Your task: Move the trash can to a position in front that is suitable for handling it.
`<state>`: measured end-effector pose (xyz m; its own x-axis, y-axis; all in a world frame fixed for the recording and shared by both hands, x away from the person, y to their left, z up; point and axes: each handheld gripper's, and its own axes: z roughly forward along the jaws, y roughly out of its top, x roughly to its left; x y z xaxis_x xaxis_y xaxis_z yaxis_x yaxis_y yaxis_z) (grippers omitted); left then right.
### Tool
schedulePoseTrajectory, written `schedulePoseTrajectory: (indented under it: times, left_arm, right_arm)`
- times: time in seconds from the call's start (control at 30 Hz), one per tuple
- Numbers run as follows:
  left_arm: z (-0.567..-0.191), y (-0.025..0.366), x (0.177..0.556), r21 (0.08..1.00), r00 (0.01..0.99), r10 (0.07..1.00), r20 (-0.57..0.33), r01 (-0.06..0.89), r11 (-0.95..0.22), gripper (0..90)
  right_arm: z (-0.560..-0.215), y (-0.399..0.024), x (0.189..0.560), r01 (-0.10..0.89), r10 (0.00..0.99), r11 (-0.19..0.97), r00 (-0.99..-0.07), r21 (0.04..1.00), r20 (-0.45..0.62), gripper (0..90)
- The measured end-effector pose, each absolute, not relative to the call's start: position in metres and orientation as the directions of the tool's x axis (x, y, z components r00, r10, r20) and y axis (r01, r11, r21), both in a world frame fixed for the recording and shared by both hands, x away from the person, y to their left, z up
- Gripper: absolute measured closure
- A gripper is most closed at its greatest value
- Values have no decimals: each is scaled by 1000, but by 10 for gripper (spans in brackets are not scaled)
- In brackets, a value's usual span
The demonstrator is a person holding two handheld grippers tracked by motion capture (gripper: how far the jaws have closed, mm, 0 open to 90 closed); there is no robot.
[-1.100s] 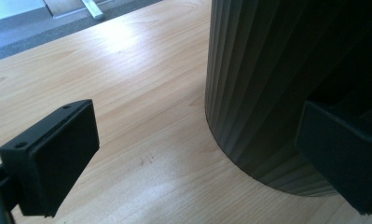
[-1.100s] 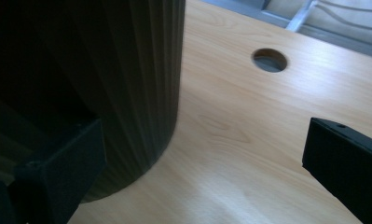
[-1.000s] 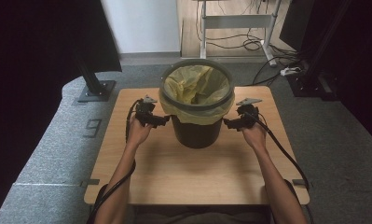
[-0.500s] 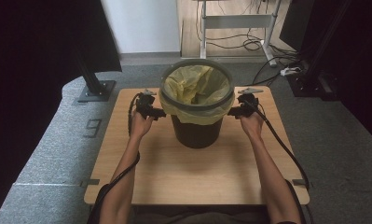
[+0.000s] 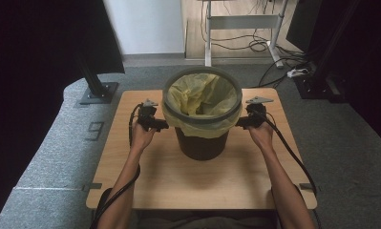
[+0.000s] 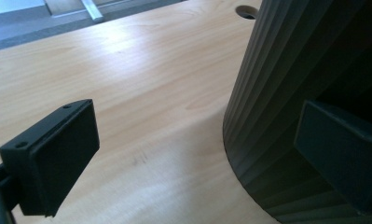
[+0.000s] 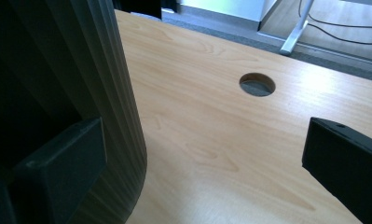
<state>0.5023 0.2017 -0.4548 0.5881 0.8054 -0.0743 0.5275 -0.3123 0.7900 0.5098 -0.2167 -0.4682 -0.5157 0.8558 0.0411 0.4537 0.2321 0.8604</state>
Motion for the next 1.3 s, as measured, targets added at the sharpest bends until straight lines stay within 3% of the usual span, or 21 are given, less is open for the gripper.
schedulePoseTrajectory:
  times: [0.83, 1.03, 1.3]
  left_arm:
    - [-452, 202, 425, 787, 664, 747, 24, 449, -424, 0]
    - [-461, 209, 418, 765, 704, 709, -27, 471, -439, 0]
    - [-491, 230, 419, 726, 649, 760, -33, 539, -428, 0]
  right_arm:
    - [-468, -220, 440, 422, 811, 274, -584, 864, 28, 2]
    - [-471, -222, 435, 440, 796, 274, -603, 855, 56, 0]
    - [-491, -239, 428, 484, 799, 315, -600, 816, 47, 0]
